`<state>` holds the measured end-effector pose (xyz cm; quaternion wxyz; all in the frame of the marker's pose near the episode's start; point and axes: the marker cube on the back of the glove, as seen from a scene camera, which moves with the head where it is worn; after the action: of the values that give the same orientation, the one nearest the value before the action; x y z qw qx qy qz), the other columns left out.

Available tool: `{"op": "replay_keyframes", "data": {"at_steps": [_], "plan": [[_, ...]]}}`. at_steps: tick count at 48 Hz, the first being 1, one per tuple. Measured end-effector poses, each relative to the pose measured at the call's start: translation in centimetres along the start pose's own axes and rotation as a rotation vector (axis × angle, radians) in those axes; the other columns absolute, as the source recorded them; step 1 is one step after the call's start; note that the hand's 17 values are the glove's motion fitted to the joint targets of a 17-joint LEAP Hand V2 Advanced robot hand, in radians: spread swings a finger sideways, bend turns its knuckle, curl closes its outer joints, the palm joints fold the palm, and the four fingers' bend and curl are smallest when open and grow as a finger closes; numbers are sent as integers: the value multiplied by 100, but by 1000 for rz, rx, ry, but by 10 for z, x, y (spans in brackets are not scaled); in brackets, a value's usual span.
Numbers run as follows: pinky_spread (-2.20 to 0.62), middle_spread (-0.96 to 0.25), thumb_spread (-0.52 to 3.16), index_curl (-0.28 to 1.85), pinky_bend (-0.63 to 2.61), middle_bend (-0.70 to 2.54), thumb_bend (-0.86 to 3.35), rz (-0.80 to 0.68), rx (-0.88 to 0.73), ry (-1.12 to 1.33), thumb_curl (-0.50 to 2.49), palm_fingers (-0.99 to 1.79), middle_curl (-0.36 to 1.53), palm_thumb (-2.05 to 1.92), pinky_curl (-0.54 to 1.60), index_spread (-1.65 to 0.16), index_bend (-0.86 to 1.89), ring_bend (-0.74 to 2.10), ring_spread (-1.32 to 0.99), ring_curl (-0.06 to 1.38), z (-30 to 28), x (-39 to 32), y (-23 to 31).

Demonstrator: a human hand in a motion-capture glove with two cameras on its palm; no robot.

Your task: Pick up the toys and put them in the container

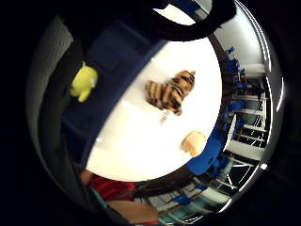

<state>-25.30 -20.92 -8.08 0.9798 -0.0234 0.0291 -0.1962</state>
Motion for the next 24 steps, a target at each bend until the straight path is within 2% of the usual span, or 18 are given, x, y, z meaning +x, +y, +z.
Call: {"op": "replay_keyframes", "data": {"at_steps": [24], "plan": [[8,-7,102,31,66,12,-10,382,10,58,33,-25,40,-12,31,-33,11,17,-2,35,36,193,111]]}}
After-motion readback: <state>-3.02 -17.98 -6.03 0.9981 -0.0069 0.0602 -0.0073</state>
